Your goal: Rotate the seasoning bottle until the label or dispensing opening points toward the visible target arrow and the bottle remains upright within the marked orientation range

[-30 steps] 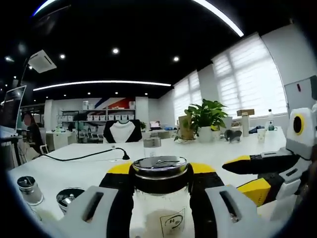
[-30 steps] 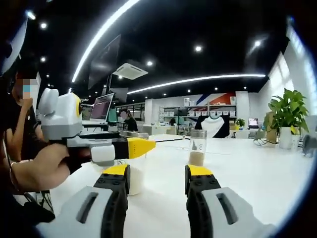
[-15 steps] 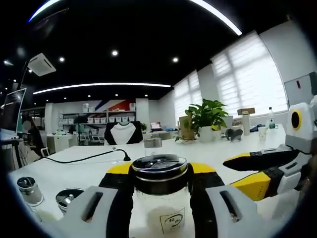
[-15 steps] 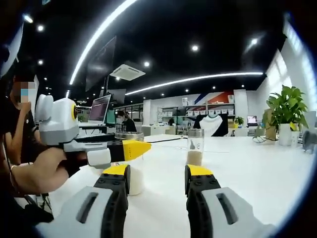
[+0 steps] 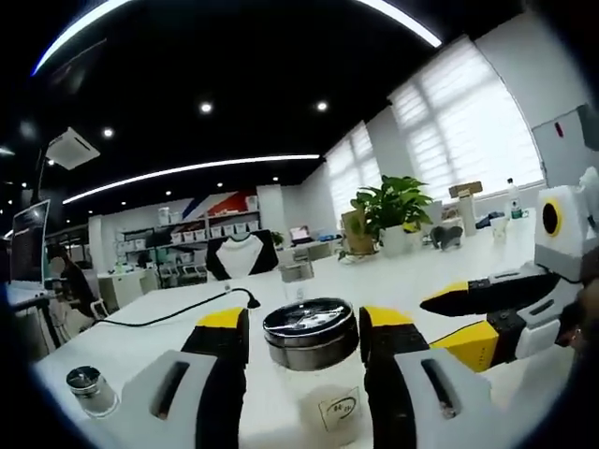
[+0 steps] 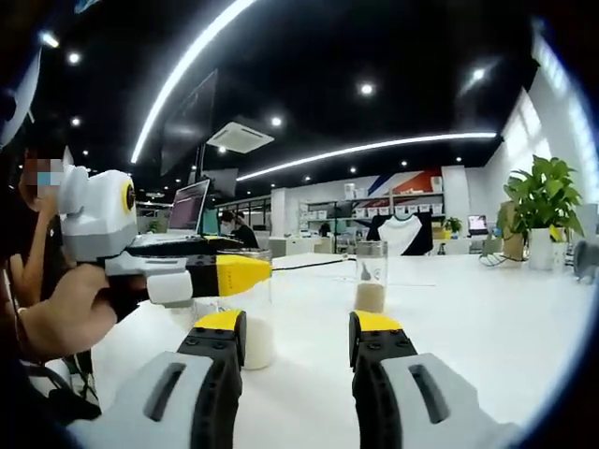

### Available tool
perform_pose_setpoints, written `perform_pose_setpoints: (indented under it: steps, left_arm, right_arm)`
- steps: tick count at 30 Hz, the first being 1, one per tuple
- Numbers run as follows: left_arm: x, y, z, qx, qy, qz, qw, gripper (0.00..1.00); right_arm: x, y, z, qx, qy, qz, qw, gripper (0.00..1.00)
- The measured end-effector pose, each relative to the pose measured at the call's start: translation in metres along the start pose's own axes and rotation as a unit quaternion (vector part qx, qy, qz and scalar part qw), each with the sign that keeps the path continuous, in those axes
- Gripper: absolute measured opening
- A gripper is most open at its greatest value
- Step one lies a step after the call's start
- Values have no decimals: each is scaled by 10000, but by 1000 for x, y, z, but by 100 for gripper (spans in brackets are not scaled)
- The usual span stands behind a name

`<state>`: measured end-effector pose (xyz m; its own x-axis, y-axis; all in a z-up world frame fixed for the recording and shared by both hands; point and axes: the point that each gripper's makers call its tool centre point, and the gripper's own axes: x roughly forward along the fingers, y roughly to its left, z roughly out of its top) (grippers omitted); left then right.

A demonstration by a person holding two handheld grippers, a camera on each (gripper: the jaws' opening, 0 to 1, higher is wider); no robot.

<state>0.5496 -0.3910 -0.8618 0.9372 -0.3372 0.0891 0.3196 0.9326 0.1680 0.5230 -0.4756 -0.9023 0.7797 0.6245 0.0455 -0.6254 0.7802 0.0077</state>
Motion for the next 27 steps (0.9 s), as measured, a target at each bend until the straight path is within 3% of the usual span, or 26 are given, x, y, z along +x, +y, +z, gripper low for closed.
perform_pose_setpoints:
  steps: [9, 16, 23, 27]
  left_arm:
    - [-4, 1, 1, -76, 61, -56, 9999, 52]
    - [-3, -3, -7, -73, 259, -185, 9995, 51]
    - [-8, 0, 1, -79, 211, -240, 9995, 51]
    - [-12, 1, 8, -139, 157, -363, 9991, 56]
  right_arm:
    - [1, -4, 1, 71, -29, -30, 10000, 42]
    - [1, -5, 3, 99, -35, -47, 9999, 42]
    - [7, -13, 6, 36, 28, -63, 10000, 43]
    - [13, -24, 5, 126, 150, -85, 9998, 49]
